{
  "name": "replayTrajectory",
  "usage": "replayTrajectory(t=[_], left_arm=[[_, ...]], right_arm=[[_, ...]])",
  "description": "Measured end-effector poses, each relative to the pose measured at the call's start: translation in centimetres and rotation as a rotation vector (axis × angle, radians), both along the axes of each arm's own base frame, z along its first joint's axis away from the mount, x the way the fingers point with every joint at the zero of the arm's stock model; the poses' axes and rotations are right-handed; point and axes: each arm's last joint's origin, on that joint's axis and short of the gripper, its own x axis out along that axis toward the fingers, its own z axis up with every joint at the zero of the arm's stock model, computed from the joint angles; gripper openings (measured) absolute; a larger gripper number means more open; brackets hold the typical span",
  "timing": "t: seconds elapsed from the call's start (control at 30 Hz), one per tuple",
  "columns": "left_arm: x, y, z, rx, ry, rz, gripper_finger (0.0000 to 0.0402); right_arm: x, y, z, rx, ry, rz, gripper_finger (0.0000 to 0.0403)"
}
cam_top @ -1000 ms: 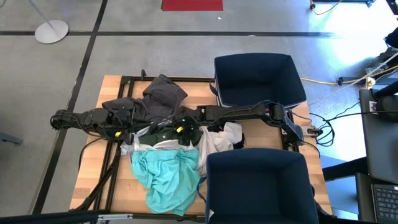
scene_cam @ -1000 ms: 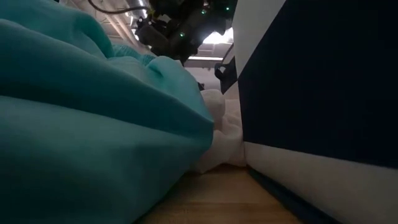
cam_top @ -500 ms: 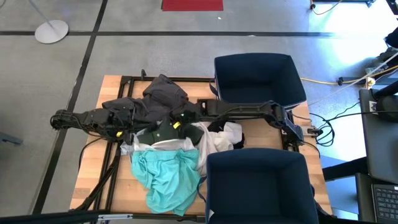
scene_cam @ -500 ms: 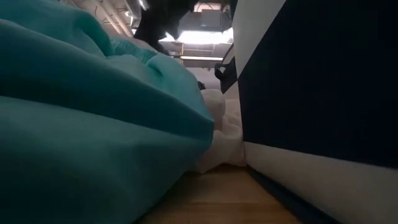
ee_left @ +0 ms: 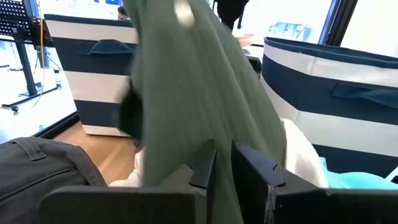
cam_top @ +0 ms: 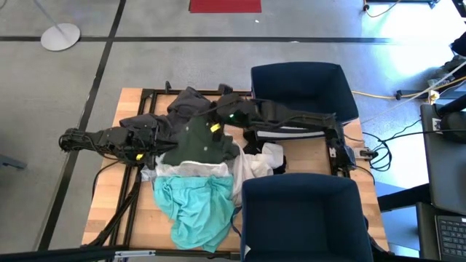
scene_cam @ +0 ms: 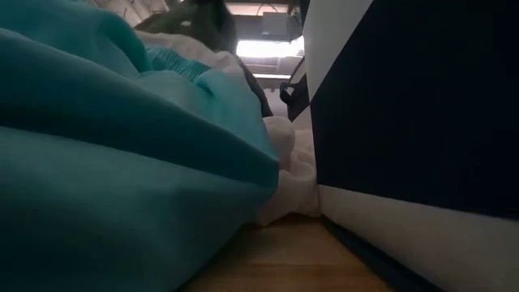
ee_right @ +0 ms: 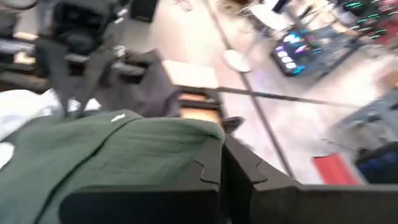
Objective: Sort clothes
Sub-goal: Put the dark green shirt into the top laundry bin
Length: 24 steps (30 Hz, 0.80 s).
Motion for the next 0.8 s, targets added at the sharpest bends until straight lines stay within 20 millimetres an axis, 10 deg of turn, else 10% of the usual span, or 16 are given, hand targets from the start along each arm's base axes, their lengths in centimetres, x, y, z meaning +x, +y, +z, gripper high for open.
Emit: replayTrajectory(t=[0.8], left_arm=[[0.0,0.0,0.0,0.001,0.001,0.000,0.0040]], right_arm=[[-14.3,-6.4,15.5,-0.364,-0.415,-0.404,0.0008]])
